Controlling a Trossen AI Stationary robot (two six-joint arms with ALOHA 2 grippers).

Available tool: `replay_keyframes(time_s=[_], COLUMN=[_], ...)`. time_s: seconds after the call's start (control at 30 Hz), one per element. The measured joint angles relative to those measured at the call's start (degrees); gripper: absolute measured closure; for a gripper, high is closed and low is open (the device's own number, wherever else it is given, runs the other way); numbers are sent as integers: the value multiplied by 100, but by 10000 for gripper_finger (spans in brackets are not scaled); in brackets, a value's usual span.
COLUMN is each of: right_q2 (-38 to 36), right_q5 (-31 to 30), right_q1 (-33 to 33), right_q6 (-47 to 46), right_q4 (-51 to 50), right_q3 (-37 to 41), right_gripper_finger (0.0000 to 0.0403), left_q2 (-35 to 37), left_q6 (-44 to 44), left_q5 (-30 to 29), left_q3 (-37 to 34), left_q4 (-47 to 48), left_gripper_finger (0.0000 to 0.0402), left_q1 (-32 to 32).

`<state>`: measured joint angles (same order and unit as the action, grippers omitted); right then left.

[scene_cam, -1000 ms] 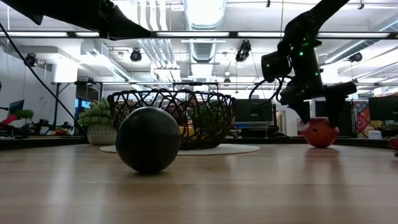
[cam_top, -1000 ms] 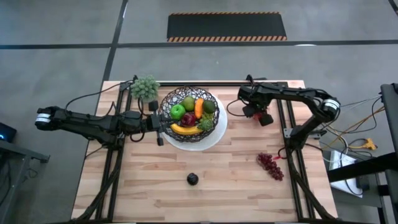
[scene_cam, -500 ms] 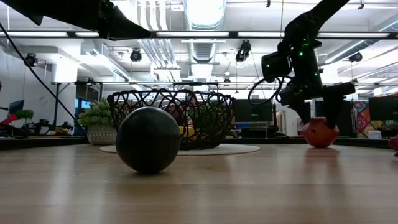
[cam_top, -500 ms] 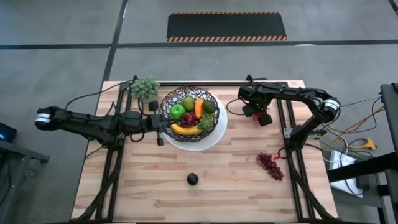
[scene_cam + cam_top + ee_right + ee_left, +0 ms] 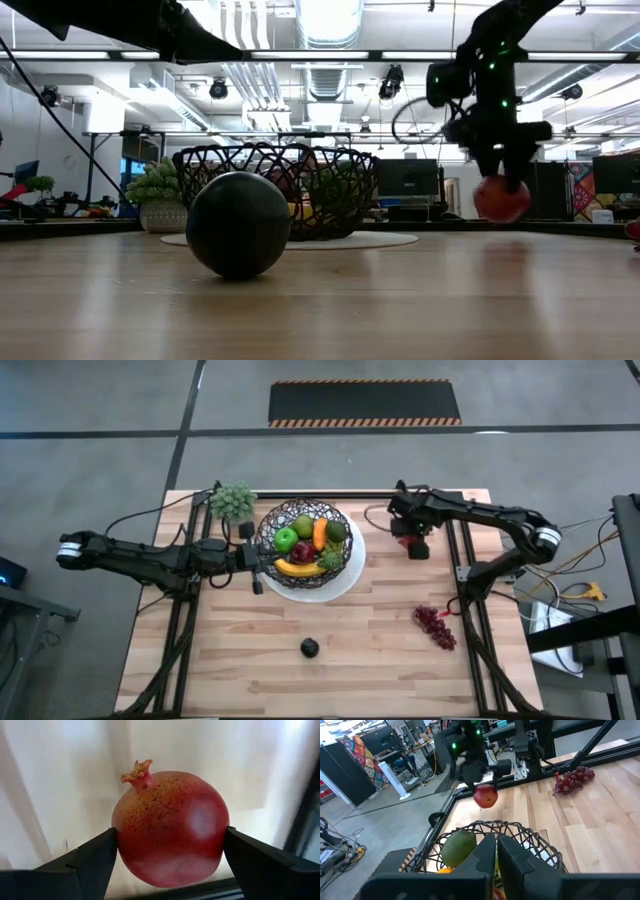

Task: Build produce basket
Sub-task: Put the pomegranate into the wire basket

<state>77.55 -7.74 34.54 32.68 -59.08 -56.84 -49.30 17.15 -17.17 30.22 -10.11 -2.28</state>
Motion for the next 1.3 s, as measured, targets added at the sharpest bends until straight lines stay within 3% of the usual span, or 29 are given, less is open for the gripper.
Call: replay_keyframes(time_s=[0.2, 0.37, 0.57, 0.73, 0.93, 1.1, 1.3], right_q2=[-592, -1211, -1579, -1039, 76, 849, 1503], right_q5=[387, 346, 911, 941, 657, -765, -880], right_q1=[-1, -4, -279, -937, -1567, -1768, -1768], right_q6=[-1810, -2592, -3501, -3617, -3767, -4087, -4965], right_q4=[841, 1671, 4194, 6630, 8681, 8799, 8695], right_q3=[-4, -7, 67, 373, 343, 124, -99], right_gripper_finger=[78, 78, 78, 78, 78, 78, 78], left_q2=[5, 11, -2, -15, -17, -17, 2], left_q6=[31, 61, 176, 136, 117, 94, 72], left_q5=[-9, -16, -151, -164, -166, -162, -157], left_q3=[0, -92, -247, -251, -251, -251, -256], left_q4=[-18, -424, -1388, -1646, -1641, -1626, -1578], left_gripper_finger=[400, 400, 400, 400, 400, 400, 400], left_q1=[1, 2, 1, 0, -3, -11, -14])
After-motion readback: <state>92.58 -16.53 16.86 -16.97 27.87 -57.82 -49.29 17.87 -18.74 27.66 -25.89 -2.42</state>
